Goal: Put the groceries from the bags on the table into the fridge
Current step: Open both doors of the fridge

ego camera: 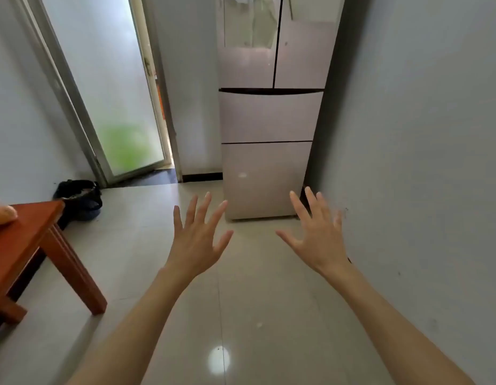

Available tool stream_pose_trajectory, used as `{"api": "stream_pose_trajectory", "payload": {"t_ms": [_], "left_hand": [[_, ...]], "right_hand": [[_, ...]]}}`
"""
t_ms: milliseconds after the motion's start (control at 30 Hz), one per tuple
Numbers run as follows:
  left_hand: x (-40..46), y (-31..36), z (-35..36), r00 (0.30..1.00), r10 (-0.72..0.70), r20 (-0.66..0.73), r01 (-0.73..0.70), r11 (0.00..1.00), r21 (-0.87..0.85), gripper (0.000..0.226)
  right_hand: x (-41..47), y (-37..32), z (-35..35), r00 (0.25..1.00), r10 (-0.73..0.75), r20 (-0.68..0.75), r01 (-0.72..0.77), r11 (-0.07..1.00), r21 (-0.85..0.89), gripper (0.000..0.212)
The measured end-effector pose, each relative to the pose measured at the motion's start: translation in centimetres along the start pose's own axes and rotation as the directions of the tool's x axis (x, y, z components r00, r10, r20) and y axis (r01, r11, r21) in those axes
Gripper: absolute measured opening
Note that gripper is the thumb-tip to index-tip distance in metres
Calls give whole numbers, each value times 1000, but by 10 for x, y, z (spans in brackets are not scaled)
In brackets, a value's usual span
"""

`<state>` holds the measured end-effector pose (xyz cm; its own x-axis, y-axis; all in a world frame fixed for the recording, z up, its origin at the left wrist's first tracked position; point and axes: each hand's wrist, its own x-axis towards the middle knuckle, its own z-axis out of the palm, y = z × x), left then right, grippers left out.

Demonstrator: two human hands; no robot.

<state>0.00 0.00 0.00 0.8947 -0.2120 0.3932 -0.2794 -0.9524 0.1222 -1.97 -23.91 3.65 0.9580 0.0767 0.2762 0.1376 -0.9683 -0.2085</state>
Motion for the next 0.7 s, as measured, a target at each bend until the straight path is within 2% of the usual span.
{"api": "stream_pose_trajectory", "payload": {"t_ms": [133,400,700], "left_hand": [[74,-15,18,1000,4,4,-4,1000,-14,72],[227,-19,51,993,97,-62,-99,995,-29,67],[345,-26,135,998,67,4,-67,995,-75,63]], "right_hand": [[68,15,12,1000,22,-12,-22,1000,-13,80],[204,50,20,993,50,-105,-53,998,-24,78],[332,109,63,997,66,-34,-66,998,7,78]]}}
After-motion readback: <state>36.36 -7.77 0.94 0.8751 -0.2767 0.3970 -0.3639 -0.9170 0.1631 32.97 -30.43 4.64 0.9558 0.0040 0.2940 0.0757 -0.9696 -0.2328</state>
